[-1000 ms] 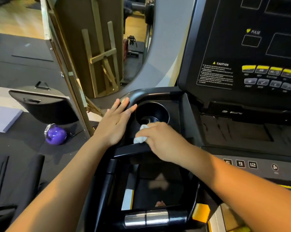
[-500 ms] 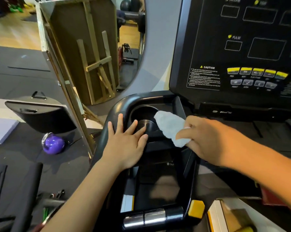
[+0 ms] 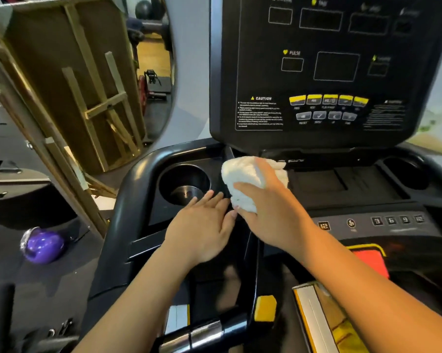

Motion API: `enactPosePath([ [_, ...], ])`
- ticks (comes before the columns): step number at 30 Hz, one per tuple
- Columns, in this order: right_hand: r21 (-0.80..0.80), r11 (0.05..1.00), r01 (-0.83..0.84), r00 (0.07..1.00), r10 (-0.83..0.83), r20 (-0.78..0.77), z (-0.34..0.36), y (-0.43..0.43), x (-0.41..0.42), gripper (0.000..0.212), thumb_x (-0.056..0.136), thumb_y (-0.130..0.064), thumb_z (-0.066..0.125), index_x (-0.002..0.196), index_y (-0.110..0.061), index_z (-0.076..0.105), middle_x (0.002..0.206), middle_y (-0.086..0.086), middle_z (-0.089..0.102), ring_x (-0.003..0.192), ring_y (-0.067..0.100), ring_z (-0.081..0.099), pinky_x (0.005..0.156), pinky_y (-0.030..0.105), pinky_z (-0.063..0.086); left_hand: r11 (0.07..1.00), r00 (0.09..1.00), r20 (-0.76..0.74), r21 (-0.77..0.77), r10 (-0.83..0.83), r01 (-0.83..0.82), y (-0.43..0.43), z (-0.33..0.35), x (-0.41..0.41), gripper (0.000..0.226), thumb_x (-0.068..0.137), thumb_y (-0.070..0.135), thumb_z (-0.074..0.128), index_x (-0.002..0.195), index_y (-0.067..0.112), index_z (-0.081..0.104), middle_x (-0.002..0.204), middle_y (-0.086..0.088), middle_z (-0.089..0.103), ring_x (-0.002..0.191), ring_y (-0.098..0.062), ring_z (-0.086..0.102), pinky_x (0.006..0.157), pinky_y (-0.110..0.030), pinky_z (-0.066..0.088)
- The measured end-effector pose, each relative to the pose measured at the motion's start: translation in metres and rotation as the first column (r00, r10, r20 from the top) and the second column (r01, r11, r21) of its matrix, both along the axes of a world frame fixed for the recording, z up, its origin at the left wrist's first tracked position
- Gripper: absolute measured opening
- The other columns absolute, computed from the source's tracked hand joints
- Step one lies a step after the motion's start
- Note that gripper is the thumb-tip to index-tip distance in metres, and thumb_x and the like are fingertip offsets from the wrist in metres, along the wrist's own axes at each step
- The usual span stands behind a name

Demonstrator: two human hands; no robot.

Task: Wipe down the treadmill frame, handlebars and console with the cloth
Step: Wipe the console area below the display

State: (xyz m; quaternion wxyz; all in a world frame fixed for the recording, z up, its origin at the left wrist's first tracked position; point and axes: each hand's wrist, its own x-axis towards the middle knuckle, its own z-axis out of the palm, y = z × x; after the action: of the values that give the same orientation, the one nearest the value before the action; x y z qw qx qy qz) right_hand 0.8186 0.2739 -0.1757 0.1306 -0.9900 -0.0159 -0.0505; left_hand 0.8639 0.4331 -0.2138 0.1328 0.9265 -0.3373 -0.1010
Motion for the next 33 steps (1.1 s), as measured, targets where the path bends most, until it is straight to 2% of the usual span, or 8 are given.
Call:
enactPosePath([
  [4, 0.138, 0.988, 0.064, 0.994, -0.051, -0.097, 0.006, -0.014, -0.033, 0.046, 0.097, -0.044, 0.049, 0.142, -0.033, 0.043, 0.155, -0.015, 0.023, 0.138, 0.01, 0.03, 0.101, 0.002, 0.013, 1.0, 1.0, 0.019, 0.007, 0.011, -0.011, 0.006, 0.002, -0.003, 0.056, 0.101, 0.054, 0.019, 0.149, 0.029, 0.034, 0.155, 0.0, 0.041, 0.141, -0.02, 0.04, 0.11, -0.038, 0.037],
  [9, 0.075, 0.988, 0.132, 0.986, -0.123, -0.114, 0.011, -0.025, -0.004, 0.044, 0.098, -0.048, 0.043, 0.141, -0.038, 0.043, 0.153, -0.008, 0.033, 0.129, 0.021, 0.043, 0.094, 0.024, 0.035, 0.989, 0.994, 0.093, -0.143, 0.05, -0.036, 0.01, 0.004, -0.007, 0.056, 0.092, 0.06, 0.025, 0.134, 0.035, 0.052, 0.122, 0.011, 0.068, 0.105, -0.018, 0.065, 0.084, -0.035, 0.052],
  [15, 0.092, 0.991, 0.099, 0.983, -0.083, -0.164, 0.015, -0.037, -0.014, 0.038, 0.098, -0.046, 0.042, 0.13, -0.031, 0.054, 0.131, -0.007, 0.053, 0.108, 0.016, 0.051, 0.085, 0.023, 0.039, 0.996, 0.993, 0.09, 0.03, 0.082, -0.085, 0.001, 0.005, -0.005, 0.062, 0.091, 0.068, 0.01, 0.108, 0.028, 0.055, 0.087, 0.002, 0.068, 0.082, -0.023, 0.066, 0.074, -0.04, 0.053],
  [17, 0.015, 0.997, 0.075, 0.978, -0.071, -0.197, 0.017, -0.054, -0.027, 0.041, 0.096, -0.049, 0.035, 0.126, -0.031, 0.057, 0.127, -0.008, 0.054, 0.105, 0.015, 0.052, 0.081, 0.025, 0.039, 0.995, 0.99, 0.101, 0.021, 0.095, -0.098, -0.001, 0.005, -0.006, 0.054, 0.096, 0.064, 0.016, 0.106, 0.028, 0.055, 0.092, 0.003, 0.067, 0.086, -0.022, 0.065, 0.075, -0.039, 0.052],
  [21, -0.03, 0.997, 0.072, 0.983, -0.076, -0.168, 0.006, -0.073, -0.013, 0.047, 0.097, -0.05, 0.035, 0.129, -0.023, 0.057, 0.137, -0.006, 0.049, 0.124, 0.021, 0.049, 0.097, 0.029, 0.041, 0.992, 0.973, 0.203, 0.034, 0.111, -0.12, -0.004, 0.002, -0.009, 0.067, 0.095, 0.062, 0.008, 0.139, 0.029, 0.047, 0.13, 0.007, 0.057, 0.121, -0.018, 0.051, 0.092, -0.037, 0.047],
  [24, 0.02, 1.0, 0.018, 0.995, -0.016, -0.099, -0.001, -0.058, -0.005, 0.043, 0.097, -0.048, 0.045, 0.131, -0.025, 0.057, 0.148, -0.009, 0.04, 0.13, 0.015, 0.045, 0.102, 0.024, 0.035, 0.983, 0.969, 0.195, 0.068, 0.153, -0.169, -0.009, 0.002, -0.008, 0.072, 0.093, 0.061, 0.001, 0.155, 0.032, 0.025, 0.161, 0.003, 0.027, 0.149, -0.022, 0.019, 0.119, -0.043, 0.019],
  [28, 0.008, 0.996, -0.087, 0.992, 0.087, -0.095, 0.008, -0.078, -0.021, 0.043, 0.094, -0.053, 0.038, 0.121, -0.032, 0.065, 0.143, -0.015, 0.045, 0.12, 0.015, 0.052, 0.087, 0.022, 0.037, 0.986, 0.977, 0.149, 0.048, 0.154, -0.162, -0.023, 0.001, -0.012, 0.073, 0.09, 0.055, -0.009, 0.158, 0.031, 0.001, 0.166, 0.005, -0.002, 0.152, -0.019, -0.012, 0.122, -0.049, -0.005],
  [33, -0.055, 0.997, -0.049, 0.996, 0.045, -0.08, 0.009, -0.118, -0.024, 0.047, 0.09, -0.055, 0.032, 0.118, -0.034, 0.064, 0.137, -0.014, 0.05, 0.115, 0.022, 0.057, 0.091, 0.03, 0.045, 0.983, 0.98, 0.076, -0.023, 0.184, -0.183, -0.052, 0.002, -0.018, 0.077, 0.089, 0.054, -0.01, 0.157, 0.019, -0.006, 0.166, 0.004, -0.007, 0.15, -0.011, -0.016, 0.123, -0.043, -0.007],
])
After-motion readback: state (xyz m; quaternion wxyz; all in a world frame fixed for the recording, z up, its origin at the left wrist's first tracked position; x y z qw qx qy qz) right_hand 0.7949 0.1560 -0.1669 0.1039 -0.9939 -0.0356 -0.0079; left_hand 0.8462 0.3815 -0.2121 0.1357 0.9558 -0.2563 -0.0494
